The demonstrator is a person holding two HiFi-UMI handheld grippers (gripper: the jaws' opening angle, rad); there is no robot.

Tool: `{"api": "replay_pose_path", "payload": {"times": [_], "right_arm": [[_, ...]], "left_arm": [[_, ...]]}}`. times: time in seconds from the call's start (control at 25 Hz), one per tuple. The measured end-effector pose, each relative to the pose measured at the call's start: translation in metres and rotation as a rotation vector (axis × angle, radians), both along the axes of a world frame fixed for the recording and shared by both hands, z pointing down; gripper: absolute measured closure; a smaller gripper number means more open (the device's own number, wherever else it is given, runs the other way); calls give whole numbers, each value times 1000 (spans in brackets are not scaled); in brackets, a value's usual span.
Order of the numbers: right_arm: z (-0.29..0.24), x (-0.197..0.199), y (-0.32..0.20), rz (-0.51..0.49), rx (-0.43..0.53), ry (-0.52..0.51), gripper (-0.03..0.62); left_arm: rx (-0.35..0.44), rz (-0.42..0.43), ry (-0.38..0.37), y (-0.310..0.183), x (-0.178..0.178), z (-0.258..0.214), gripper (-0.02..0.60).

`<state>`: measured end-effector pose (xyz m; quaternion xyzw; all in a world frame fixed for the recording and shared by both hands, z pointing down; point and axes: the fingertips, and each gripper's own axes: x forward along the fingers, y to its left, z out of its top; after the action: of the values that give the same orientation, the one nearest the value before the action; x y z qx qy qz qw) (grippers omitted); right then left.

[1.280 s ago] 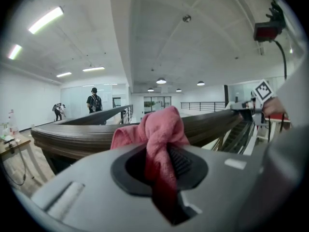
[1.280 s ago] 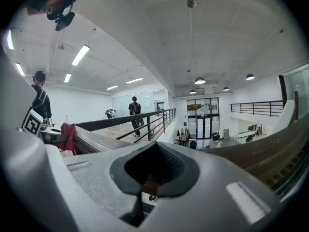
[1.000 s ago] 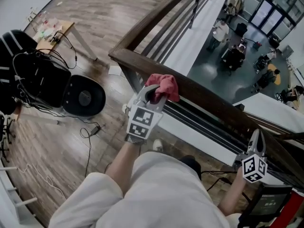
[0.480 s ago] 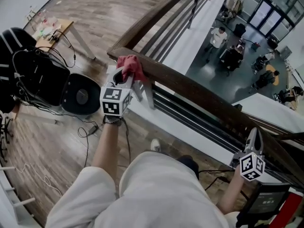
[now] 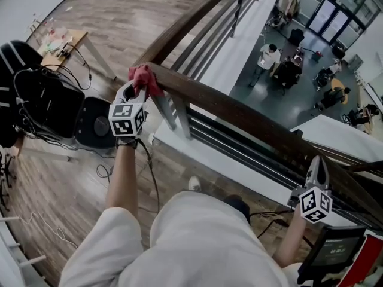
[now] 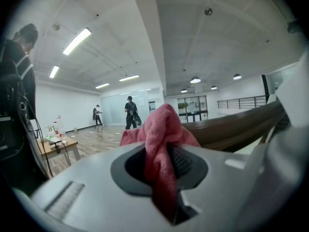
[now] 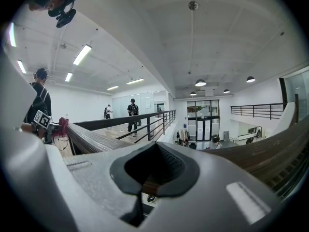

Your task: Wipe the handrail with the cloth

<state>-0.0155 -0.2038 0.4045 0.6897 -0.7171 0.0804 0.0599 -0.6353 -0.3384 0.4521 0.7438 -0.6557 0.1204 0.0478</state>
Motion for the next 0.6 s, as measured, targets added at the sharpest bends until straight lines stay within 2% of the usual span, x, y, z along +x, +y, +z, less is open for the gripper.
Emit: {"api": "replay_pose_path", "payload": {"times": [0.24, 0.44, 0.6], "right_arm": [[1, -2, 0, -2, 4, 7, 591], [-1, -5, 2, -1, 14, 22, 591], [1, -11, 0, -8, 16, 21, 591]], "left_arm": [[-31, -18, -26, -9, -22, -8, 506], [-29, -1, -10, -4, -12, -8, 509], [-13, 15, -27, 0, 3, -7, 509]]}}
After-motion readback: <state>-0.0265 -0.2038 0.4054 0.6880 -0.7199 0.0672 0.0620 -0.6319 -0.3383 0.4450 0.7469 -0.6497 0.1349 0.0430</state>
